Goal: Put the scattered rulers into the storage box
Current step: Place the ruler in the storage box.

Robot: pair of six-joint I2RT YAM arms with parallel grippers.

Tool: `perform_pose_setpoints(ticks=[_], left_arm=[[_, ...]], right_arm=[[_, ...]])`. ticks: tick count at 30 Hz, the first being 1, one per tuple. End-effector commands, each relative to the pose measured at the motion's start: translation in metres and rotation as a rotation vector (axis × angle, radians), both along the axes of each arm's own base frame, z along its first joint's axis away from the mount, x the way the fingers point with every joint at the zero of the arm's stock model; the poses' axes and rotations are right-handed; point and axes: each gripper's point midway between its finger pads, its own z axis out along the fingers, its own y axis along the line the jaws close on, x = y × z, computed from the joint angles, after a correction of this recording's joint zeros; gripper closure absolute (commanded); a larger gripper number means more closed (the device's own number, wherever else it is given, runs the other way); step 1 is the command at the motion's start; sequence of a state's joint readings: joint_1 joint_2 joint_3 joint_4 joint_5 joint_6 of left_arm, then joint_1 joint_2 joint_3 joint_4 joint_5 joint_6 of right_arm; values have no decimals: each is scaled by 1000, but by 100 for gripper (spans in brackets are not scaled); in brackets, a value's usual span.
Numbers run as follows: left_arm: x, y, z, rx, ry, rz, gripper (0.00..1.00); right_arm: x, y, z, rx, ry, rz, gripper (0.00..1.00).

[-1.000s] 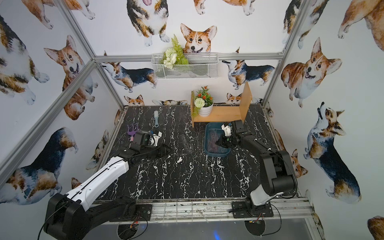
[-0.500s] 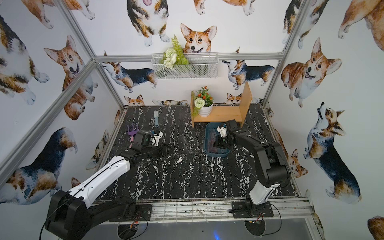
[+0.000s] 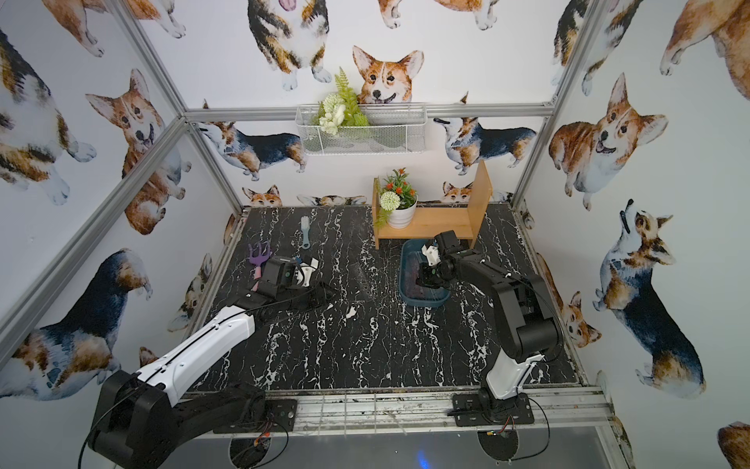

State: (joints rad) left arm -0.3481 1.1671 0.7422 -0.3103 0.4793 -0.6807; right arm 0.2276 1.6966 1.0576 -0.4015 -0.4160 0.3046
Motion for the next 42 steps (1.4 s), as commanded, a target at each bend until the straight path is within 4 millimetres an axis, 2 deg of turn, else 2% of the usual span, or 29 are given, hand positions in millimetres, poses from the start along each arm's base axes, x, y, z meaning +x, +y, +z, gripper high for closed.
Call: perform_pose_setpoints(ticks=[1, 2, 3, 4, 8, 13, 18, 22, 30, 31, 32, 36, 42], left_arm=[[1, -2, 6, -20, -24, -2, 57], [1, -1, 7, -21, -27, 1, 57], [-5, 1, -5, -12, 1, 1, 57], [-6, 1, -7, -11, 5, 2, 57], [-9, 3, -8, -6, 3, 5, 57], [-10, 6, -8, 2, -2, 14, 57], [-9, 9, -8, 10, -9, 27, 57], [-5, 12, -5, 19, -17, 40, 57], [8, 24, -1, 28, -26, 89, 57], [16, 23, 13, 16, -55, 96, 57], [18, 25, 15, 15, -58, 102, 57], [25, 31, 17, 13, -65, 129, 57], [31, 47, 19, 0, -79, 194, 57]], right_arm=[[0, -6, 3, -46, -12, -5, 80], [1, -7, 5, -53, -18, -11, 77], [1, -8, 7, -58, -26, -14, 73], [2, -10, 9, -65, -33, -20, 67], [5, -15, 24, -84, -78, -39, 53], [8, -21, 42, -106, -131, -62, 48], [11, -23, 64, -129, -195, -76, 49], [12, -16, 83, -147, -239, -65, 50], [7, 14, 104, -162, -273, -4, 52], [6, 19, 106, -166, -278, 5, 52], [4, 25, 108, -168, -282, 18, 52], [-2, 50, 108, -176, -283, 69, 52], [-11, 91, 96, -194, -263, 148, 53]])
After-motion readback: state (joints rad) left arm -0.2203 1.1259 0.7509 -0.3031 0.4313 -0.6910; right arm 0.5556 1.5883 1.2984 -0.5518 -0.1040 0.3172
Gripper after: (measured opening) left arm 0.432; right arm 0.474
